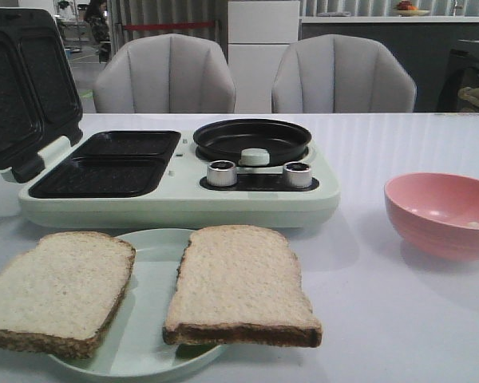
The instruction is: Make breakfast with bread and shrimp
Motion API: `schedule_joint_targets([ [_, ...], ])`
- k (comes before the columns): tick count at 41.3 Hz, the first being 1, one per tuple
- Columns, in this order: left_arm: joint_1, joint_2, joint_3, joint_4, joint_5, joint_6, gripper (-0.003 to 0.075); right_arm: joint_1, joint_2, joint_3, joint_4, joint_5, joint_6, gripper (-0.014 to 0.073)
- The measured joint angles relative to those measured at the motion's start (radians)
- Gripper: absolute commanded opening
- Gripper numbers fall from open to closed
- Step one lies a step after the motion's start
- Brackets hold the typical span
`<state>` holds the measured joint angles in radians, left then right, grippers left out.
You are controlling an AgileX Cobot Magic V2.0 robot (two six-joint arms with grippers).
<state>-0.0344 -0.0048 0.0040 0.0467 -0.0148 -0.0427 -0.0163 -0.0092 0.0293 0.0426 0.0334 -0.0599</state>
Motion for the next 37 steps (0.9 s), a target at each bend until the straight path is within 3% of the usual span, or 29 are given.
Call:
schedule_joint_targets([
  [37,0.000,0.000,0.000,0.000,-0.003,0.000,0.0100,0.000,0.000,0.000,0.000,-0.021,0.000,-0.0032],
])
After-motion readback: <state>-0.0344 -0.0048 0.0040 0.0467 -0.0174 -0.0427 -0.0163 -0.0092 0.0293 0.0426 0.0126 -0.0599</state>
